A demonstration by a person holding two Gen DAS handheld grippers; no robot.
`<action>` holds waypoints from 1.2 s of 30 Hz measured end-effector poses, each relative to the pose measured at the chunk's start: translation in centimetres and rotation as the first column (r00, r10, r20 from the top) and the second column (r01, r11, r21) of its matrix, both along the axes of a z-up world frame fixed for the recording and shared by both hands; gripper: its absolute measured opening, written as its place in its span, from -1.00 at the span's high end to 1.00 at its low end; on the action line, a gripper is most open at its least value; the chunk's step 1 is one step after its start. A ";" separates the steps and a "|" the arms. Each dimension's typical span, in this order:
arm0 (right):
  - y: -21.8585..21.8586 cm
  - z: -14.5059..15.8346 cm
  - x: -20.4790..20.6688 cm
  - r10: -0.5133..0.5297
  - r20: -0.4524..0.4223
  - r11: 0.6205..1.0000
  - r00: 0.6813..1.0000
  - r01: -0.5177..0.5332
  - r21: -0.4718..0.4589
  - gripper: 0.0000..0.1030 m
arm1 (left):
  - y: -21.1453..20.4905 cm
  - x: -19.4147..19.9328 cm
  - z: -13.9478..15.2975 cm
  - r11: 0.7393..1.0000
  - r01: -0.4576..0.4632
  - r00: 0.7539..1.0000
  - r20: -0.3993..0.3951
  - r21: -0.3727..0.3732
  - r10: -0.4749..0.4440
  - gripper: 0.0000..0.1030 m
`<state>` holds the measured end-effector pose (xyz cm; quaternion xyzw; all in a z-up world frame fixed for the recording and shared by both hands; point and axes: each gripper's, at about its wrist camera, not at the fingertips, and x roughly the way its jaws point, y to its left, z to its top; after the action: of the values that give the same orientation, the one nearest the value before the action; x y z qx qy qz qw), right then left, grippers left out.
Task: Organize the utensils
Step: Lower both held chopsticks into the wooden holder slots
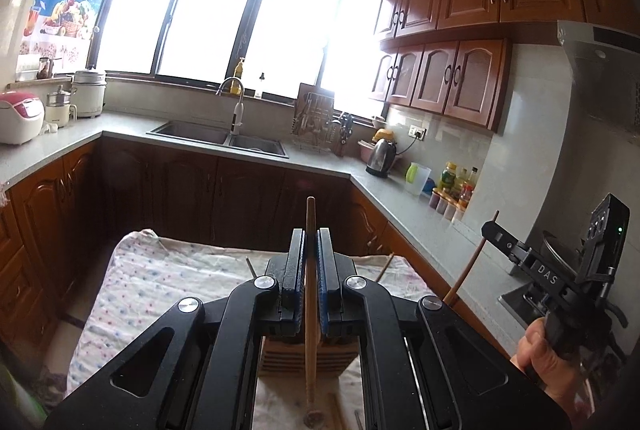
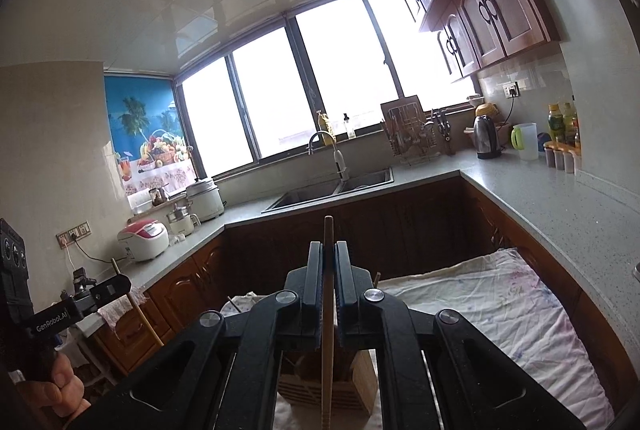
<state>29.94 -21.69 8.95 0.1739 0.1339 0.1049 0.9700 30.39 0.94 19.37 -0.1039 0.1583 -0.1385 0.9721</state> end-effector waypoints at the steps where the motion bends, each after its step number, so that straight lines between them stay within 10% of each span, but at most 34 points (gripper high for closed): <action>1: 0.1 0.2 0.5 -0.002 0.010 1.000 1.000 0.002 0.002 0.90 | 0.1 0.6 0.2 1.000 -0.005 1.000 0.006 -0.004 0.005 0.92; 10: -0.1 0.2 5.7 -0.058 0.041 0.998 0.997 0.057 0.020 0.90 | -0.2 5.9 0.5 0.998 -0.063 0.997 0.050 -0.012 0.063 0.92; 36: 1.4 -10.1 9.4 -0.031 -0.156 0.999 0.987 0.037 0.033 0.89 | -0.6 10.3 -11.3 0.993 -0.111 0.986 -0.129 -0.029 0.107 0.90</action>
<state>39.35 -20.34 -1.20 0.2010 0.2041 0.0769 0.9550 40.72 0.39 8.10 -0.1384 0.2114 -0.0811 0.9641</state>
